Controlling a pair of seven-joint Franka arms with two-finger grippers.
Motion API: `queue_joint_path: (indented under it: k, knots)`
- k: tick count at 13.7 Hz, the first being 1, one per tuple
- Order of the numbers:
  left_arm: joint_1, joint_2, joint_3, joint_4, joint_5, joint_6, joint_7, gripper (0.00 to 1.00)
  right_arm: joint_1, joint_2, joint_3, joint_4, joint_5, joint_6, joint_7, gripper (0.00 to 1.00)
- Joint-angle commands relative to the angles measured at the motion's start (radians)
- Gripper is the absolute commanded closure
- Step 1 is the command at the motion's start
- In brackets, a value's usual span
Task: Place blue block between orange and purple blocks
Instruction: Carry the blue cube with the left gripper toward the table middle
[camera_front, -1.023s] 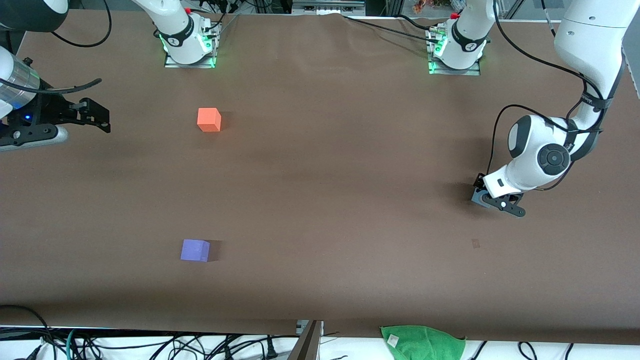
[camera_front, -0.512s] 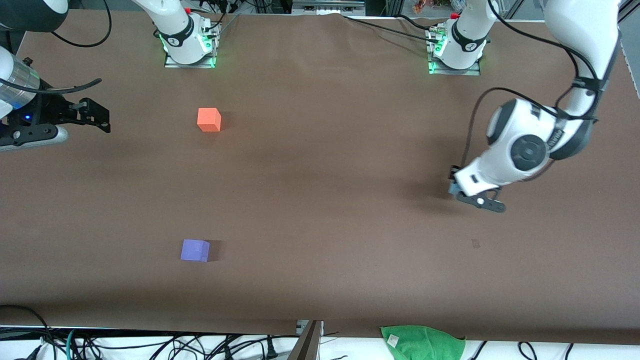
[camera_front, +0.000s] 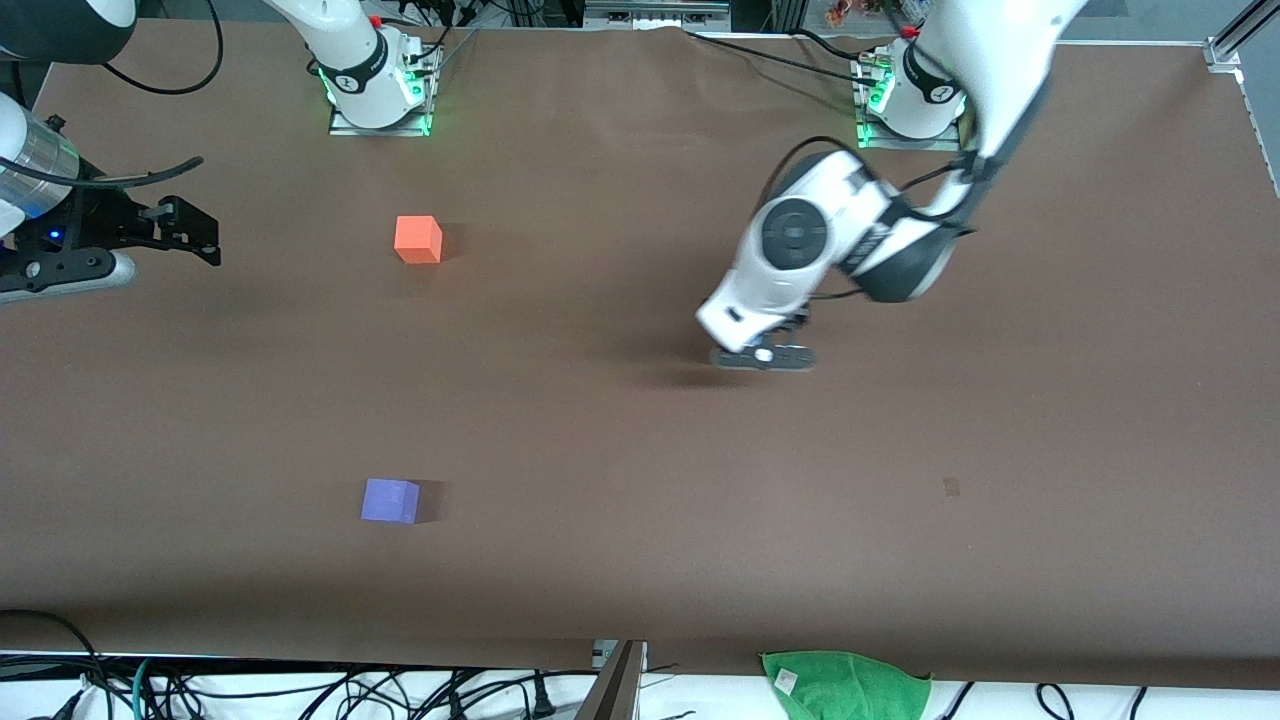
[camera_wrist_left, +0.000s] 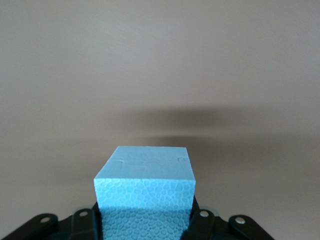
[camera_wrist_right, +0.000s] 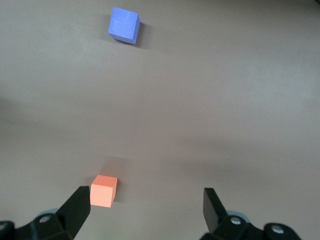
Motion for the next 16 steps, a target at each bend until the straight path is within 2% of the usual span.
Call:
queue_joint_path:
  k: [1, 3, 5, 6, 7, 11, 16]
  knots:
    - [-0.165, 0.164, 0.082, 0.179, 0.010, 0.006, -0.074, 0.83, -0.007, -0.001, 0.004, 0.009, 0.018, 0.000, 0.005, 0.00]
    - [-0.265, 0.196, 0.160, 0.185, 0.004, 0.032, -0.078, 0.81, -0.007, -0.001, 0.004, 0.009, 0.019, -0.002, 0.005, 0.00]
    - [-0.281, 0.229, 0.165, 0.185, -0.004, 0.091, -0.081, 0.77, -0.007, 0.000, 0.004, 0.009, 0.025, 0.000, 0.005, 0.00]
    - [-0.279, 0.230, 0.165, 0.185, -0.004, 0.105, -0.079, 0.45, -0.007, -0.001, 0.004, 0.009, 0.025, 0.000, 0.005, 0.00]
    - [-0.278, 0.226, 0.165, 0.185, -0.001, 0.105, -0.078, 0.00, -0.007, 0.000, 0.004, 0.009, 0.025, 0.000, 0.005, 0.00]
    - [-0.259, 0.145, 0.159, 0.182, -0.001, 0.069, -0.067, 0.00, -0.004, 0.000, 0.004, 0.009, 0.028, 0.001, 0.005, 0.00]
    - [-0.184, -0.110, 0.154, 0.185, -0.004, -0.262, -0.023, 0.00, -0.002, 0.009, 0.007, 0.013, 0.032, 0.003, 0.008, 0.00]
